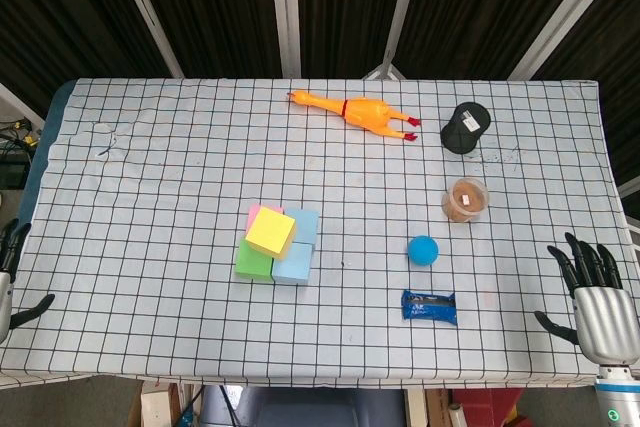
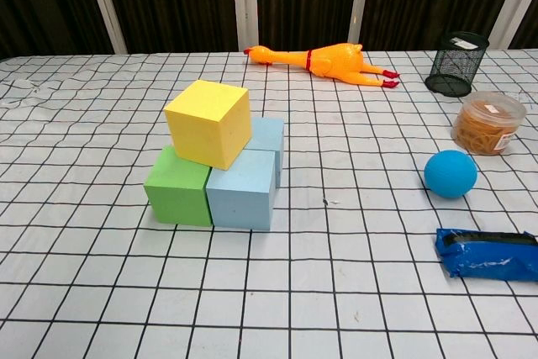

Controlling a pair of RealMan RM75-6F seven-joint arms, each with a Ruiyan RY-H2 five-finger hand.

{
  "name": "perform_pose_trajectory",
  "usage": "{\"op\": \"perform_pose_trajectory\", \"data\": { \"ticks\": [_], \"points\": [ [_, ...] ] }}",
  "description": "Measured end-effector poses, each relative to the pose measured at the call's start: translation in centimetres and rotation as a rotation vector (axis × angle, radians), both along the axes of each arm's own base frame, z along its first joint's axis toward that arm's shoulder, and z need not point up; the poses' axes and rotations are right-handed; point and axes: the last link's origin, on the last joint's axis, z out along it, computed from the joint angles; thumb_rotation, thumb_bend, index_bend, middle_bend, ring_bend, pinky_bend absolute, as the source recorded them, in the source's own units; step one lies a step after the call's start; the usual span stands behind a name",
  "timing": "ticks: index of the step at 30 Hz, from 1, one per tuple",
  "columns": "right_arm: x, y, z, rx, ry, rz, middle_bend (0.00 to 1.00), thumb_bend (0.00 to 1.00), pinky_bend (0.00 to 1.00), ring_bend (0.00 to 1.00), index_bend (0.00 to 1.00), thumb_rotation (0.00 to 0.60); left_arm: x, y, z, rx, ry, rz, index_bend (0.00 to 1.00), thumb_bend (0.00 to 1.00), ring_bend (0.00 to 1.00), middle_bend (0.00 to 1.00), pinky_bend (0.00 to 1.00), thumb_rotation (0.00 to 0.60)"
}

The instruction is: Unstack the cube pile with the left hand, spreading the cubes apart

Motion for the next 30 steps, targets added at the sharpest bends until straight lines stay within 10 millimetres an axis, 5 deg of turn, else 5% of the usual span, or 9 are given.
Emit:
{"op": "perform_pose_trajectory", "data": {
  "ticks": [21, 30],
  "points": [
    [-0.4, -0.1, 0.1, 0.017, -0.009, -0.016, 0.02, 0.0, 0.0, 0.09, 0.16, 0.6, 0.2, 1.1, -0.7, -0.097, 0.001, -0.015, 0.02, 0.07, 0.04, 0.03, 0.13, 0.6],
    [-0.1, -0.2, -0.6, 0.032, 0.01, -0.012, 0.02, 0.0, 0.0, 0.09, 0.16, 0.6, 2.8, 5.9, 0.2, -0.305, 0.008, -0.079, 0.0, 0.03, 0.0, 0.0, 0.07, 0.6]
  ]
}}
